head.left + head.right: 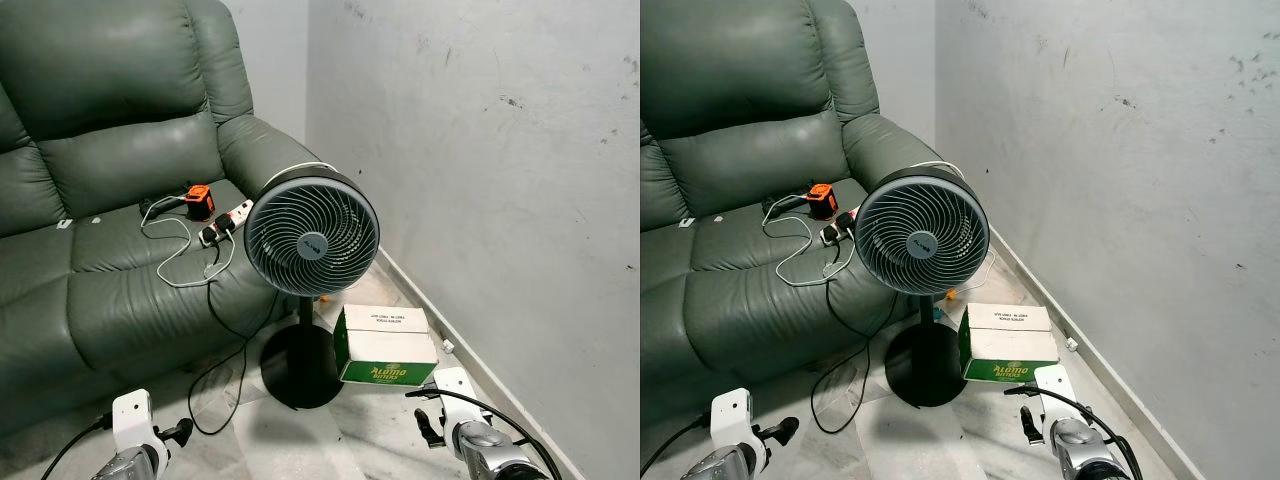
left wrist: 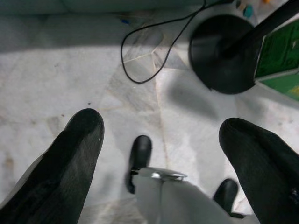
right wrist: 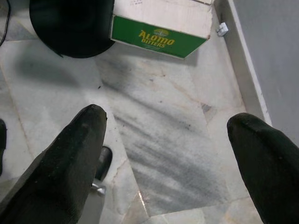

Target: Hang keys on a hook

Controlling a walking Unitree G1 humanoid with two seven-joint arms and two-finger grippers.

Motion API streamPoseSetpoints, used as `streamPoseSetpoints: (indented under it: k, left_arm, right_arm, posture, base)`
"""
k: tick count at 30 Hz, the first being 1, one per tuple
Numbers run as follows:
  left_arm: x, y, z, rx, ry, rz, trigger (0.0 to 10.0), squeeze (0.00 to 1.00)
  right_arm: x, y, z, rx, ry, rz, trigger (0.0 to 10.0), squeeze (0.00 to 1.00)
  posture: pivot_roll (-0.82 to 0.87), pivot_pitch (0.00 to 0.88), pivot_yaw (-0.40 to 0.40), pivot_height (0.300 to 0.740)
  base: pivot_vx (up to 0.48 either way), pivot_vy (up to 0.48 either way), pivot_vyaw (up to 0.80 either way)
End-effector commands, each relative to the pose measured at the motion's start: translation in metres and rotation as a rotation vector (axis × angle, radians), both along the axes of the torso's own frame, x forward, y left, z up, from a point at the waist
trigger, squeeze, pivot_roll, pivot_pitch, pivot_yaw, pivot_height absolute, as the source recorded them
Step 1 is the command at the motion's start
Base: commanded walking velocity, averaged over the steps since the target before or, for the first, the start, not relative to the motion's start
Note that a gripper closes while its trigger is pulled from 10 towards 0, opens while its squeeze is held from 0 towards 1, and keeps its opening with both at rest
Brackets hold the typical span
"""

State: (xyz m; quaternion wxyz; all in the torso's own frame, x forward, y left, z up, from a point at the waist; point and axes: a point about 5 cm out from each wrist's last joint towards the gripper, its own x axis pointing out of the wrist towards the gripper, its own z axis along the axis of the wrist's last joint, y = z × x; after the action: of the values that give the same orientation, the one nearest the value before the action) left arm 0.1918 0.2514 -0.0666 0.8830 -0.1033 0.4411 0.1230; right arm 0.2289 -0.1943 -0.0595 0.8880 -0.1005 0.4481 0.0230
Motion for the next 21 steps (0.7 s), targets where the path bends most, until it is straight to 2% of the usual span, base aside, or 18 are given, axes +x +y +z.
streamPoseSetpoints:
  k: [1,5,8,12,14,19,21]
  left_arm:
    - [-0.005,0.002,-0.002,0.029,0.029,-0.040,10.0,0.00]
    - [-0.004,-0.003,-0.003,0.003,0.033,-0.066,10.0,0.00]
    - [-0.004,-0.001,-0.002,0.021,0.039,-0.072,10.0,0.00]
    - [0.003,-0.002,0.002,-0.015,-0.018,-0.086,10.0,0.00]
    - [0.006,0.000,0.004,0.031,-0.018,-0.132,10.0,0.00]
    - [0.009,0.002,0.007,0.049,-0.026,-0.148,10.0,0.00]
    - [0.010,0.002,0.007,0.043,-0.023,-0.156,10.0,0.00]
  right_arm:
    - [-0.004,0.000,-0.003,0.001,0.023,0.002,10.0,0.00]
    - [-0.004,0.002,-0.003,-0.001,0.029,0.012,10.0,0.00]
    - [-0.004,0.003,-0.003,-0.010,0.032,0.015,10.0,0.00]
    - [-0.004,0.003,-0.003,-0.008,0.032,0.016,10.0,0.00]
    - [-0.004,0.003,-0.003,-0.009,0.033,0.027,10.0,0.00]
    - [-0.003,0.003,-0.003,-0.016,0.030,0.029,10.0,0.00]
    - [-0.003,0.004,-0.002,-0.016,0.030,0.043,10.0,0.00]
  posture:
    - [0.10,0.000,-0.040,0.740]
    - [0.10,0.000,-0.042,0.740]
    - [0.10,0.000,-0.043,0.740]
    - [0.10,0.000,-0.041,0.740]
    - [0.10,0.000,-0.040,0.740]
    - [0.10,0.000,-0.043,0.740]
    - [0.10,0.000,-0.044,0.740]
  base:
    - [0.000,0.000,0.00]
    - [0.000,0.000,0.00]
    - [0.000,0.000,-0.43]
    - [0.000,0.000,-0.61]
    - [0.000,0.000,-0.70]
    - [0.000,0.000,-0.69]
    - [0.000,0.000,0.00]
